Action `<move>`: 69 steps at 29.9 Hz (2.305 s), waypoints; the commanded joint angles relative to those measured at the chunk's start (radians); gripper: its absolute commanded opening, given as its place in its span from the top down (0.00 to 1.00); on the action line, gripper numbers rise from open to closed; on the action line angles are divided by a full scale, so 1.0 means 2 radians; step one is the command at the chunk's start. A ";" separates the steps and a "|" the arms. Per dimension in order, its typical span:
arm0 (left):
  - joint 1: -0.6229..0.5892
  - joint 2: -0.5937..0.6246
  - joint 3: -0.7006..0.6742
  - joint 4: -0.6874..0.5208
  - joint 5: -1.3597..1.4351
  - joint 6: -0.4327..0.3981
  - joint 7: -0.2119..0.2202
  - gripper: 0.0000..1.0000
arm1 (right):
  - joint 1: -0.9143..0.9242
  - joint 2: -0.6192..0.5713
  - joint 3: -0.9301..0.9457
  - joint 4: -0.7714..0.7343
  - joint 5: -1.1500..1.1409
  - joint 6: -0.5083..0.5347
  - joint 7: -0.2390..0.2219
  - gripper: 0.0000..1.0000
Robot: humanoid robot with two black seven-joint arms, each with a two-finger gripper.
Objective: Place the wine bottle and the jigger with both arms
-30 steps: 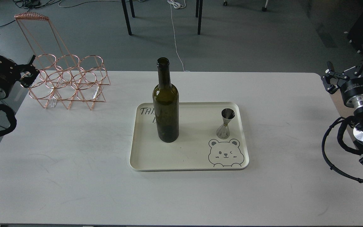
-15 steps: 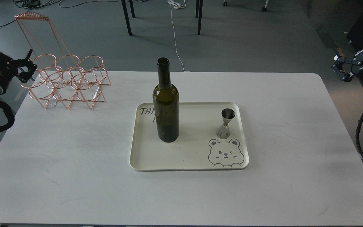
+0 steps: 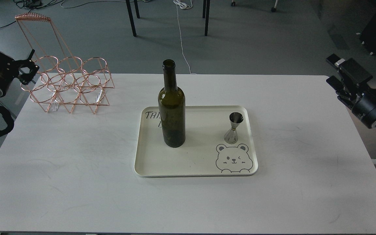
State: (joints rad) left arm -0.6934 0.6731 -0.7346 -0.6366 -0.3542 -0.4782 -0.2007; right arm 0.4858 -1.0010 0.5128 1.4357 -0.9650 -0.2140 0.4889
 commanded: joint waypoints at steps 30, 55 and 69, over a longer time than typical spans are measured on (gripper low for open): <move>0.002 0.006 -0.002 0.002 0.001 0.001 -0.002 0.01 | 0.135 0.281 -0.273 -0.300 -0.327 -0.137 0.000 0.23; 0.001 0.016 -0.002 0.002 0.000 0.001 -0.002 0.01 | 0.152 0.336 -0.275 -0.351 -0.327 -0.137 0.000 0.60; -0.001 0.018 -0.004 0.002 0.000 0.003 -0.002 0.01 | 0.161 0.338 -0.286 -0.357 -0.326 -0.137 0.000 0.98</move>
State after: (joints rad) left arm -0.6948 0.7057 -0.7425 -0.6335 -0.3544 -0.4726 -0.2056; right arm 0.8007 -0.3265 -0.0624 0.7145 -1.6176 -0.4887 0.4886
